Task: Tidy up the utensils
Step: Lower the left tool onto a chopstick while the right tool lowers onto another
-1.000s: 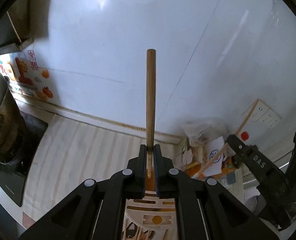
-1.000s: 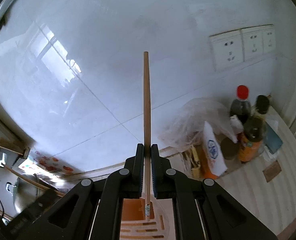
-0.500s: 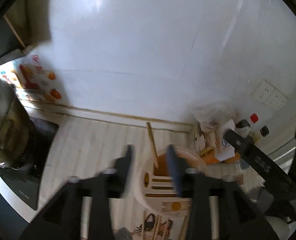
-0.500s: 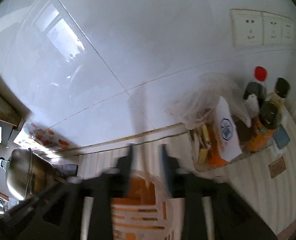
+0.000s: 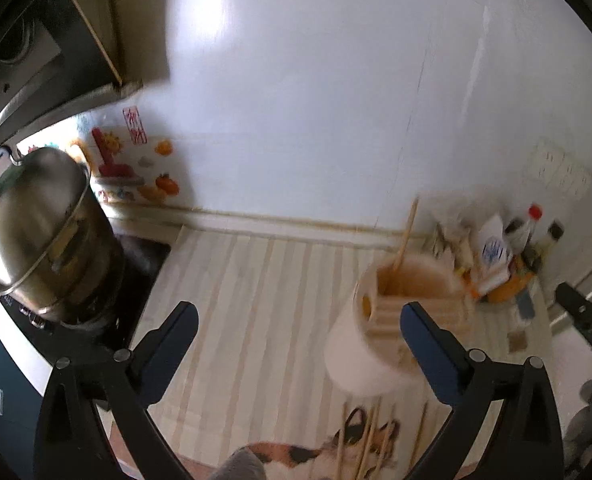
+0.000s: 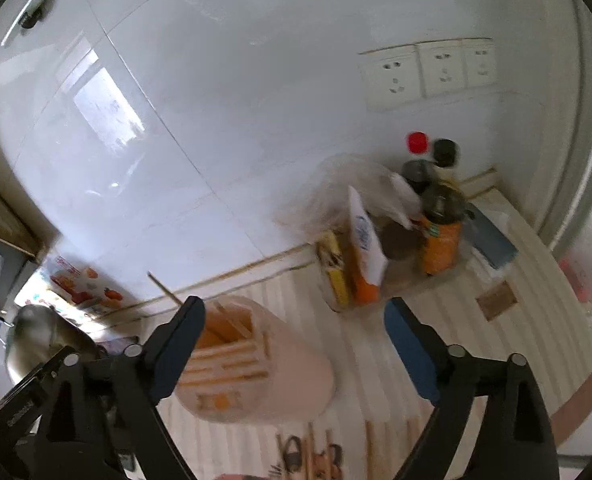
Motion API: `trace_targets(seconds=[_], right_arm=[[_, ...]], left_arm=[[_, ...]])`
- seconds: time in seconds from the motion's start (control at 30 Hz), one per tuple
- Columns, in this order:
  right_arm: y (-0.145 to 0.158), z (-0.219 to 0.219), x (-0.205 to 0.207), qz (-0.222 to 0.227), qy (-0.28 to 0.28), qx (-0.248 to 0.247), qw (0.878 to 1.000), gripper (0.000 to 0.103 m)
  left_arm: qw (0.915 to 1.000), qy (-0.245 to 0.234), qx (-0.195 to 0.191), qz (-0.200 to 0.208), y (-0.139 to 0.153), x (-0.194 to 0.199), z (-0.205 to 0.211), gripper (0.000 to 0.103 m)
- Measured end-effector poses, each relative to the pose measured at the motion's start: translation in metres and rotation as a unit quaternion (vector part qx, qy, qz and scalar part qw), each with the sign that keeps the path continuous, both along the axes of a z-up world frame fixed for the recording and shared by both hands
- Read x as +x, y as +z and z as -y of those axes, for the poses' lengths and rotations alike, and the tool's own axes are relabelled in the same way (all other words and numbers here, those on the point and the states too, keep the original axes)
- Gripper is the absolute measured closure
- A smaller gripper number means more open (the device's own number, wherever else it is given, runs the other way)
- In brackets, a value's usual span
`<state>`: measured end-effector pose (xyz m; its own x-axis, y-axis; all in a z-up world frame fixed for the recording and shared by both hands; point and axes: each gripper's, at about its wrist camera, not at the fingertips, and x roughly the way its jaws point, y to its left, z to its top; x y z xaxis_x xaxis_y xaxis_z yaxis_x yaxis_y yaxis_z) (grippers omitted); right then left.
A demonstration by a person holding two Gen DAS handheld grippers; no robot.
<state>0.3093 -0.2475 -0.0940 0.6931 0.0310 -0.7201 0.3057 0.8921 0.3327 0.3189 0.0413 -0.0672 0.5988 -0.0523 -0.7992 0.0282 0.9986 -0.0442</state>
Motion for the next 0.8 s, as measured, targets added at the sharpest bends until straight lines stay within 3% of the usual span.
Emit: trace_targets(seconds=[0.23, 0.47, 0.63, 0.8], right_arm=[[-0.036, 0.006, -0.037, -0.048, -0.014, -0.013, 0.999, 0.009], [-0.099, 0.016, -0.068, -0.125, -0.025, -0.004, 0.992, 0.01], [-0.148, 0.029, -0.085, -0.18, -0.022, 0.019, 0.983, 0.036], [-0.189, 0.046, -0.1, -0.232, -0.031, 0.044, 0.971, 0.053]], left_arm=[[0.9988, -0.012, 0.025, -0.041, -0.057, -0.034, 0.003, 0.0], [0.9902, -0.021, 0.027, -0.135, -0.133, -0.06, 0.014, 0.0], [0.9802, -0.037, 0.021, -0.193, -0.188, -0.071, 0.031, 0.005], [0.968, -0.064, 0.033, -0.24, -0.233, -0.072, 0.052, 0.036]])
